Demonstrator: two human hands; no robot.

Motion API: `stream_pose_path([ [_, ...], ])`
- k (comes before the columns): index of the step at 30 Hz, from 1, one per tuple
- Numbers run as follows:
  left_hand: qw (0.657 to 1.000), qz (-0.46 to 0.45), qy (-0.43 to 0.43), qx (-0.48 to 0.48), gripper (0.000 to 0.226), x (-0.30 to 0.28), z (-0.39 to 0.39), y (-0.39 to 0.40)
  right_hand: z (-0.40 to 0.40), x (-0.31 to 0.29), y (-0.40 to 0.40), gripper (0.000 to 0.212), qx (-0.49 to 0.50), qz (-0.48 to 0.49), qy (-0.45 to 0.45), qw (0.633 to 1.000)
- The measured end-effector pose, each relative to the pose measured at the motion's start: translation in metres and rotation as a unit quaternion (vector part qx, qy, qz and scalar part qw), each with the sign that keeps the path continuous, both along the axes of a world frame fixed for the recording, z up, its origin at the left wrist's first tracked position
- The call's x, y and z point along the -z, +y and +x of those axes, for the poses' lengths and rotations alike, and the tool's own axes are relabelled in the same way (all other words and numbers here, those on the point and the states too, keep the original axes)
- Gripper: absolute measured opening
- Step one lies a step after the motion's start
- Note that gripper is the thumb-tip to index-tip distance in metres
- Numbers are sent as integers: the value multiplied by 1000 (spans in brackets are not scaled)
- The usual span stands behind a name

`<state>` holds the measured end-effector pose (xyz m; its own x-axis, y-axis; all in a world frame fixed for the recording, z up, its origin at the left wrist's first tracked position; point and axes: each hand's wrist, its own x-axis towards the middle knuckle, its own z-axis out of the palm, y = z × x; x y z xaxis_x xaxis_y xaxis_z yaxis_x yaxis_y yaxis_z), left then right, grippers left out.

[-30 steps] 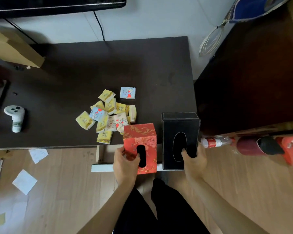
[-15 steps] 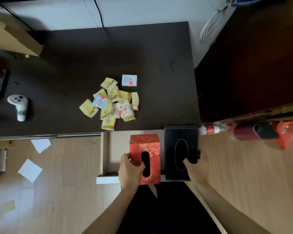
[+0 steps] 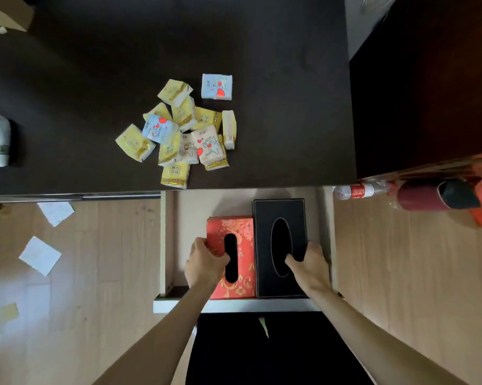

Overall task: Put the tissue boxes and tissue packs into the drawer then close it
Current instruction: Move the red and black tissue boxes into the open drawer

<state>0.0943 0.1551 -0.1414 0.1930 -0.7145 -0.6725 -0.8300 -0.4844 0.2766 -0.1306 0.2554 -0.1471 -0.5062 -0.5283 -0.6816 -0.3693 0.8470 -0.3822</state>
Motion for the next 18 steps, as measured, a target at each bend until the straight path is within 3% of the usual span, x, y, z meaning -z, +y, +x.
stream_pose_path([
  [6,999,-10,-7,30,55,17,9,2,-1,23,-1,45,-30,21,-16,999],
  [8,999,-14,0,36,60,18,13,3,-5,21,-6,58,-47,16,-6,999],
  [11,999,-17,9,33,64,18,15,2,-10,14,-28,93,-104,-56,85,989],
  [14,999,-19,11,30,63,18,15,2,-21,13,-59,110,-260,-87,158,949],
  [16,999,-22,9,29,63,19,15,3,-26,16,-72,111,-376,-51,175,909],
  [18,999,-21,9,29,63,19,15,3,-30,18,-77,107,-431,-34,189,882],
])
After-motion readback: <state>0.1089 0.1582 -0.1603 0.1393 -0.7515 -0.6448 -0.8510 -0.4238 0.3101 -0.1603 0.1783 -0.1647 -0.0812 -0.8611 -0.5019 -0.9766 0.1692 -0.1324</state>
